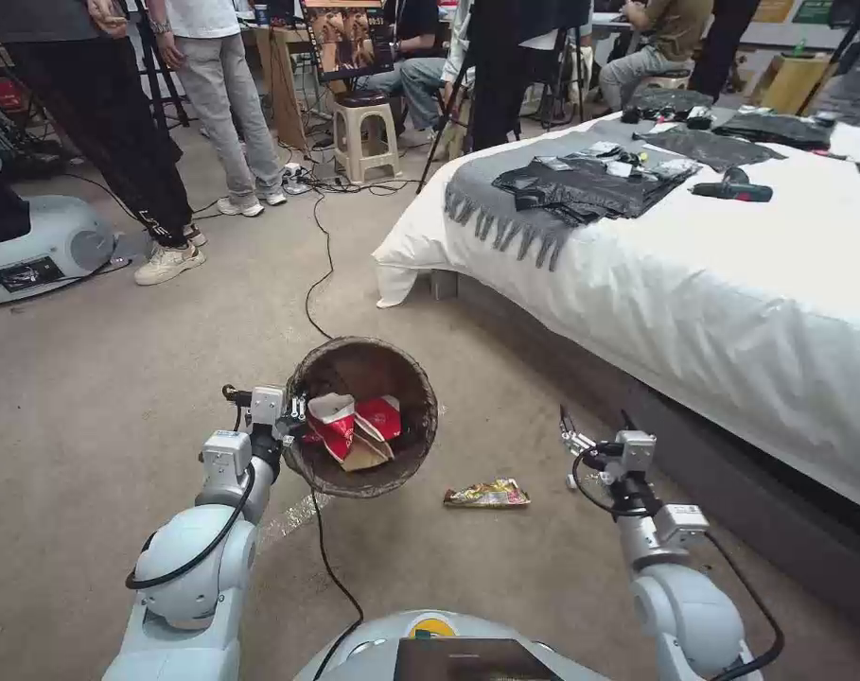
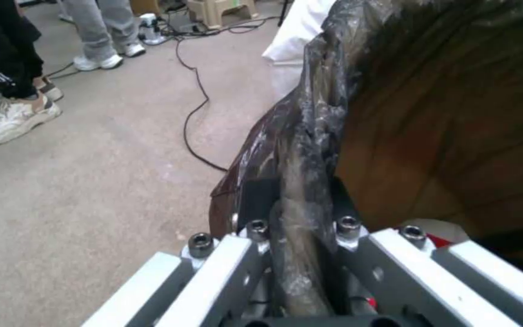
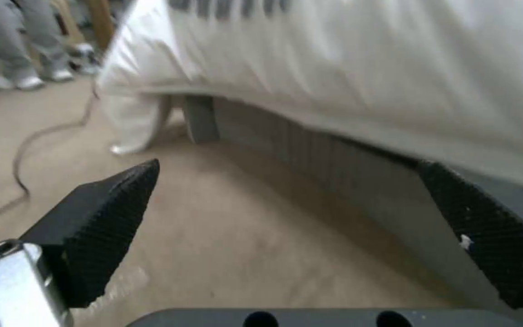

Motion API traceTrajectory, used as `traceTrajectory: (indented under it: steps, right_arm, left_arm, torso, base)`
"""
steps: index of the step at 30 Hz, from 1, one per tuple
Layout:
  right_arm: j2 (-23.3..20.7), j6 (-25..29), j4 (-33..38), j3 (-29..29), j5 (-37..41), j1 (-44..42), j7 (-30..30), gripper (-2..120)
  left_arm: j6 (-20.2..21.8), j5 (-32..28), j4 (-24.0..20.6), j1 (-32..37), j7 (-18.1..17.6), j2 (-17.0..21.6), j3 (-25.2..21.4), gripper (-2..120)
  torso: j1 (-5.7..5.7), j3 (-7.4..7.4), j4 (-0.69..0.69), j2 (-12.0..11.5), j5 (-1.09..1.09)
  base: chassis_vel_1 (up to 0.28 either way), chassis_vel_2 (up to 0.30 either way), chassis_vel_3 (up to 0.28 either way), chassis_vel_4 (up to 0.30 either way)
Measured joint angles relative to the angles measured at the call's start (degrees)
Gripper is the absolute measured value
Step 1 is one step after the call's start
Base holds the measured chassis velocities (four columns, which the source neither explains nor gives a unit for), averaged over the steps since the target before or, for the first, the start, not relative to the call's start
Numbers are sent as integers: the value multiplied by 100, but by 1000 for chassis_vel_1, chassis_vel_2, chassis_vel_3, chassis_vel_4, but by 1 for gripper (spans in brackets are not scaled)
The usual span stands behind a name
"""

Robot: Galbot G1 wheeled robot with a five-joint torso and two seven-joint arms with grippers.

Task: Pick up the trash bin, then pick up the garbage from the floor and place it into the trash bin.

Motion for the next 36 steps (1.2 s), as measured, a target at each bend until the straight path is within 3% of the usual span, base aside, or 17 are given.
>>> traceTrajectory:
  steps: [17,36]
  right_arm:
    - [-41,-699,-1867,-313,1322,1029,1367,100]
    - [-118,-844,-3591,-211,1488,1957,2173,100]
  left_arm:
    - [1,-62,18,-20,0,32,-40,2]
    - [-55,-43,41,1,10,20,-8,2]
  torso:
    - [0,0,1,0,0]
    - [0,0,1,0,0]
  base:
    - [0,0,0,0]
    - [0,0,0,0]
